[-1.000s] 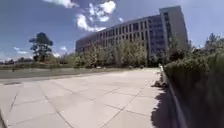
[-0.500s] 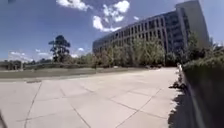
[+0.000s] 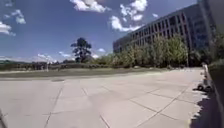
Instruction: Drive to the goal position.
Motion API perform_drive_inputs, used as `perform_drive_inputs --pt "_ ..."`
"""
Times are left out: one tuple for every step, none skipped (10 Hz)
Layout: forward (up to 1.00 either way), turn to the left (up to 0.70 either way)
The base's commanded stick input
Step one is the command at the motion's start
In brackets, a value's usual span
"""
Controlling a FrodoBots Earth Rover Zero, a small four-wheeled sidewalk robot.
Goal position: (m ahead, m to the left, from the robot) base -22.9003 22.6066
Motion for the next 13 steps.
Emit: perform_drive_inputs --pt "0.1 0.42" --pt "0.57 0.3" --pt "0.7 0.27" --pt "0.7 0.27" --pt "0.7 0.27" --pt "0.7 0.27" --pt "0.7 0.27" --pt "0.7 0.27" --pt "0.7 0.27" --pt "0.7 0.27" --pt "0.7 0.27" --pt "0.7 0.27" --pt "0.7 0.27"
